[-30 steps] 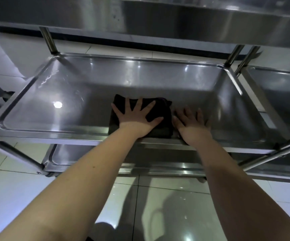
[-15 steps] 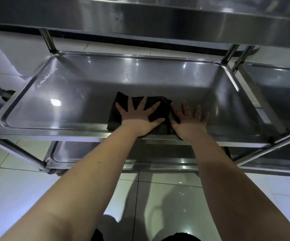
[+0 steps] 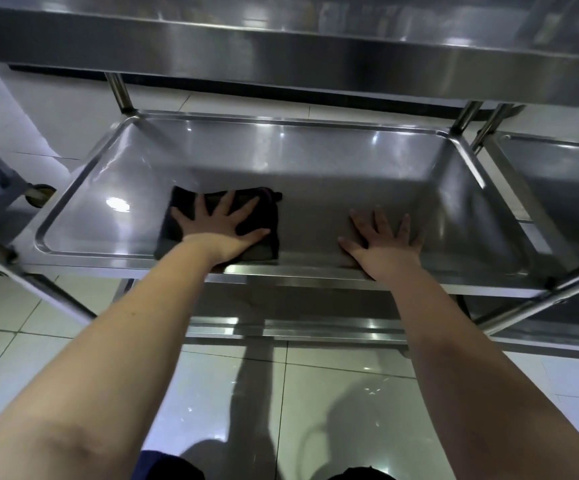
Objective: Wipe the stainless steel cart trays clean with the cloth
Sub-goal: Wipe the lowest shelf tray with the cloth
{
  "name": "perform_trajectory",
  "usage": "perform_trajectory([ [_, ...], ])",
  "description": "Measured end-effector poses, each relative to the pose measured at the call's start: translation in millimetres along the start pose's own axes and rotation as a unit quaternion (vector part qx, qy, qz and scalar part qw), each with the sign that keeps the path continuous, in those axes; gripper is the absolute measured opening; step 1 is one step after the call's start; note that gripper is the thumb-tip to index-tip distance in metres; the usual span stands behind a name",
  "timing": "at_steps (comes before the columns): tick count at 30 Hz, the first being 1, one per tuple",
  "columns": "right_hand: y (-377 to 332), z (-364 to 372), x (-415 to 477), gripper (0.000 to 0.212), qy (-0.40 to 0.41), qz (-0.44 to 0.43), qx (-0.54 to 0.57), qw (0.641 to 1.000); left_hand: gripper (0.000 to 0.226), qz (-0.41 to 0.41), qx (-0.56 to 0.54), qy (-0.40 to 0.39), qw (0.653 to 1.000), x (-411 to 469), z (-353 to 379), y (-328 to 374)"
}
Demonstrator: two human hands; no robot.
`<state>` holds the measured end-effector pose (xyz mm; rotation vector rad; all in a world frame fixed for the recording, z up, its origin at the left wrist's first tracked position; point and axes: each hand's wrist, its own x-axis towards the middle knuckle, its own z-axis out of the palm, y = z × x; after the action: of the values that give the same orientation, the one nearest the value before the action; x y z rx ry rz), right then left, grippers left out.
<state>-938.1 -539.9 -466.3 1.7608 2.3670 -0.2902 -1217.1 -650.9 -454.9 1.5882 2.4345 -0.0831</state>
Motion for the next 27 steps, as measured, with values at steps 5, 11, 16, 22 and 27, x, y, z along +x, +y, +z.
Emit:
perform_trajectory([
  [5, 4, 2, 0, 0.071, 0.004, 0.001, 0.005, 1.0, 0.076, 0.092, 0.012, -0.004, 0.996, -2, 14, 76],
  [11, 5, -2, -4, 0.071, 0.008, 0.001, 0.014, 1.0, 0.082, 0.042, 0.003, 0.021, 0.999, -1, 7, -15],
  [16, -30, -11, -3, 0.071, 0.013, 0.006, 0.022, 1.0, 0.09, -0.02, -0.011, 0.011, 1.0, -9, -2, -97],
  [22, -193, -8, 8, 0.057, 0.055, -0.159, 0.049, 0.985, 0.081, -0.012, -0.016, 0.025, 0.999, -10, 3, -97],
  [27, -201, 14, 14, 0.059, 0.077, -0.145, 0.002, 0.986, 0.084, -0.044, -0.036, 0.023, 0.998, -10, 6, -145],
])
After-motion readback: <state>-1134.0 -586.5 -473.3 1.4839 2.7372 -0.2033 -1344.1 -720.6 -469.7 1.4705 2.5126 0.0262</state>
